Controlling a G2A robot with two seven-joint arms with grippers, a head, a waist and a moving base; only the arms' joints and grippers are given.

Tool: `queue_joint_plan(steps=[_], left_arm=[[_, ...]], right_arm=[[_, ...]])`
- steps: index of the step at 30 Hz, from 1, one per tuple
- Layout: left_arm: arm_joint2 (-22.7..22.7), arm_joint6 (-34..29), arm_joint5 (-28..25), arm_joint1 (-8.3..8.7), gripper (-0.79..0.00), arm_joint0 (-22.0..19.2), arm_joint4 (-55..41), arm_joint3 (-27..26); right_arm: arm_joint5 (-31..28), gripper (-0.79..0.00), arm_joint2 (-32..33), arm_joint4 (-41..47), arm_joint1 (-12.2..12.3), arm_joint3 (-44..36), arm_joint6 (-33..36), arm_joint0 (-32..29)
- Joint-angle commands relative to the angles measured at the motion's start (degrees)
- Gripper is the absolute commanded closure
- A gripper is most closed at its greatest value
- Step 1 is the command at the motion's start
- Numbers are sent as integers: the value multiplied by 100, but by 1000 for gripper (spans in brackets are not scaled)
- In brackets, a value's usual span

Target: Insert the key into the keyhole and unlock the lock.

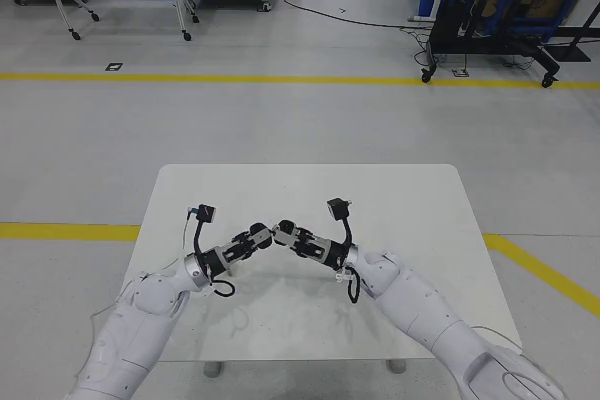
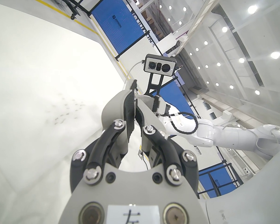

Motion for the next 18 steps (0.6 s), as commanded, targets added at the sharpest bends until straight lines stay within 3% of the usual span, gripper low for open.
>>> queue_joint_plan(steps=[1, 16, 18], left_arm=[[-39, 4, -19, 9, 0, 7, -35, 6], [-183, 99, 19, 34, 0, 29, -182, 39], [-242, 327, 79, 48, 0, 88, 220, -95]], right_arm=[[1, -785, 0, -1, 0, 0, 0, 0], [1, -785, 0, -1, 0, 0, 0, 0], [506, -785, 163, -794, 80, -52, -24, 115]])
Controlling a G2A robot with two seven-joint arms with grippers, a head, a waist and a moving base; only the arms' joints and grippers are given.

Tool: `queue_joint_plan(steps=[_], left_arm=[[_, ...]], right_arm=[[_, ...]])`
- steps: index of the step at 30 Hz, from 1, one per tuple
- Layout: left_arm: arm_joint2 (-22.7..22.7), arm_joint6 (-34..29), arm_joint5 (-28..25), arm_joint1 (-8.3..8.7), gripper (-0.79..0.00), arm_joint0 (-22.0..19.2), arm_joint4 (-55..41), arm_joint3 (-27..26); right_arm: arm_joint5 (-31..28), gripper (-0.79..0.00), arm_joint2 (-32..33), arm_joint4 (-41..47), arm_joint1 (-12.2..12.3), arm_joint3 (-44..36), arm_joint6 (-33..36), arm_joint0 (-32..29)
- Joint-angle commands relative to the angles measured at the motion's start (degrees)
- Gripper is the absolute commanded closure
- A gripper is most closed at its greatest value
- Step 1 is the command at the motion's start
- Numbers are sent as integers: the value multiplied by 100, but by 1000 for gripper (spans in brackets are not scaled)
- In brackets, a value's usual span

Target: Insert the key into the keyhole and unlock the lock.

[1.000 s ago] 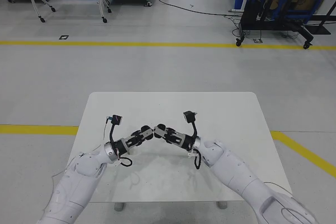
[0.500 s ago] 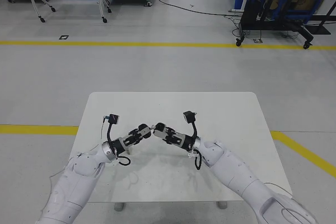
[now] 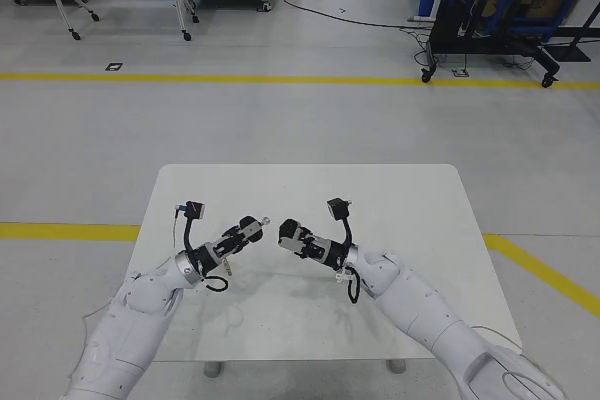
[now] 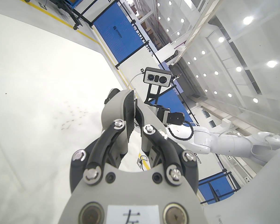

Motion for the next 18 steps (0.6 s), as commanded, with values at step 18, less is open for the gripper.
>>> queue_joint_plan(steps=[18], left_arm=[[439, -1635, -15, 79, 0, -168, 83, -183]], right_arm=[[1530, -699, 1271, 748, 858, -1628, 3758, -593]])
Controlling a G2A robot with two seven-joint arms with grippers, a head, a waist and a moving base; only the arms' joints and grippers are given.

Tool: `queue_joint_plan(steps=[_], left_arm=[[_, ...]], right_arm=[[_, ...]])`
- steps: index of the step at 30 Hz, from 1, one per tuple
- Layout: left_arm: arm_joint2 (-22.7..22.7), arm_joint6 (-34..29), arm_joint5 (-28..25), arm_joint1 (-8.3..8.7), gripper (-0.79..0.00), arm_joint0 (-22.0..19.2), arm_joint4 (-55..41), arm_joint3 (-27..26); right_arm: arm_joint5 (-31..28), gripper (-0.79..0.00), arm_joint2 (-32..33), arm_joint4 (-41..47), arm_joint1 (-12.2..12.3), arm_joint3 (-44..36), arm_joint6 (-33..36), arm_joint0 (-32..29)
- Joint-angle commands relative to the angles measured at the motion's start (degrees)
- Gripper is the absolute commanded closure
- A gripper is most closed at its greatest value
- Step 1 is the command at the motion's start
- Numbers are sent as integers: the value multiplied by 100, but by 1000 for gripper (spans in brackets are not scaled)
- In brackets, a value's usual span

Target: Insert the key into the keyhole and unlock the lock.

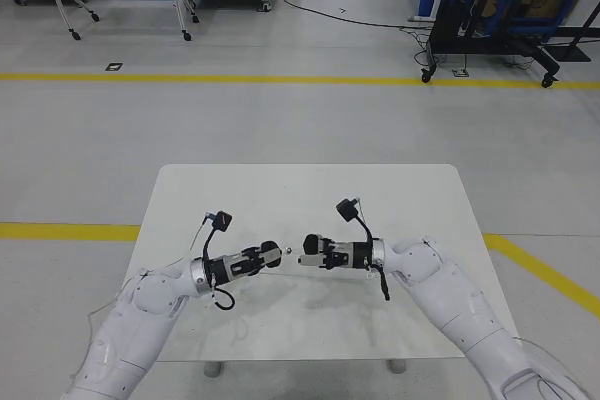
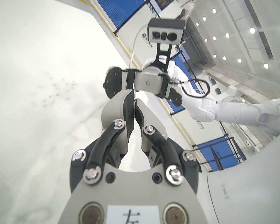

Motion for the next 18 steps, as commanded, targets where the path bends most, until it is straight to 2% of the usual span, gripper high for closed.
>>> queue_joint_plan(steps=[1, 2, 3, 5, 12, 18], left_arm=[[70, -203, -12, 4, 0, -54, -4, 16], [102, -253, -45, 6, 0, -78, 5, 30], [114, -259, -56, 7, 0, -86, 24, 39], [159, -269, -74, 7, 0, -98, 18, 51], [230, -300, -98, 24, 0, -121, -11, 65], [286, -323, -108, 41, 0, -124, -5, 41]], right_arm=[[149, -643, -15, 83, 19, -5, 258, 22], [222, -499, -21, 158, 28, -5, 377, 39], [251, -397, -23, 189, 32, -7, 420, 48], [337, -342, -37, 252, 41, 1, 536, 72], [394, -206, -121, 392, 40, 50, 640, 119], [373, -191, -248, 412, 13, 147, 618, 187]])
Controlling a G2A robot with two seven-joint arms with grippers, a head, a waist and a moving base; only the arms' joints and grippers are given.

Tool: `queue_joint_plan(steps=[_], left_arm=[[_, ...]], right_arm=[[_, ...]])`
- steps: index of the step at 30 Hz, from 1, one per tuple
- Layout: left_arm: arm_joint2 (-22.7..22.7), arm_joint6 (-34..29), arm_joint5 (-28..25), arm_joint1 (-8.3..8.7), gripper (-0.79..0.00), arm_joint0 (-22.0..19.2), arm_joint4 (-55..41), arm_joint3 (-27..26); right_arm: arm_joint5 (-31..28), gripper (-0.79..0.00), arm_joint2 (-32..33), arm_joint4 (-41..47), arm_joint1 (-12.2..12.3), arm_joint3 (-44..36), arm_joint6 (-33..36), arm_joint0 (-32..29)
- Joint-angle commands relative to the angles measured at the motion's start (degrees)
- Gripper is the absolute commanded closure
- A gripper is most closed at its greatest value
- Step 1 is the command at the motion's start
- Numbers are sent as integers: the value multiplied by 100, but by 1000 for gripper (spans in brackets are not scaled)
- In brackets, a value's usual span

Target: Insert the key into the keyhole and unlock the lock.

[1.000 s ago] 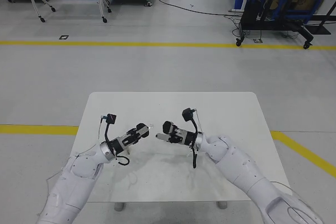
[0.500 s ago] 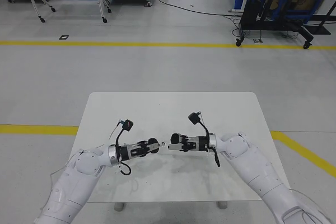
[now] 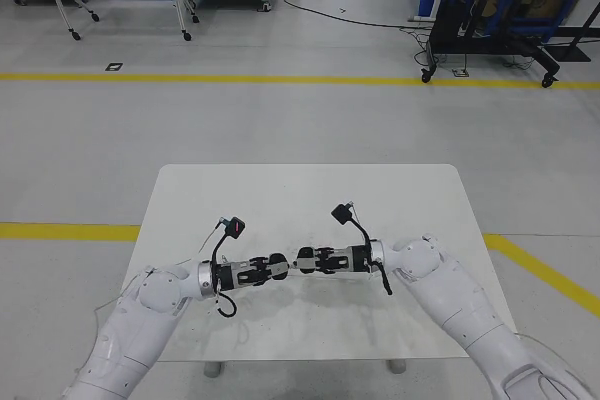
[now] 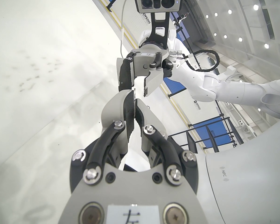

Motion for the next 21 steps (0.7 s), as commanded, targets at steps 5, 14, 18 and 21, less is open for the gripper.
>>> queue_joint_plan(steps=[5, 14, 18, 21], left_arm=[[40, -4, -13, 18, 0, -5, -4, -16], [62, 137, -61, 45, 0, 5, 90, -58], [77, 170, -48, 55, 0, -10, 106, -64], [66, 229, -40, 63, -785, -30, 90, -47]], right_arm=[[-56, -163, -98, 86, -22, 106, 14, 56], [-169, 0, -184, 322, -29, 162, 166, 88], [-205, 0, -206, 370, -25, 178, 211, 99], [-238, 0, -209, 420, -20, 195, 223, 97]])
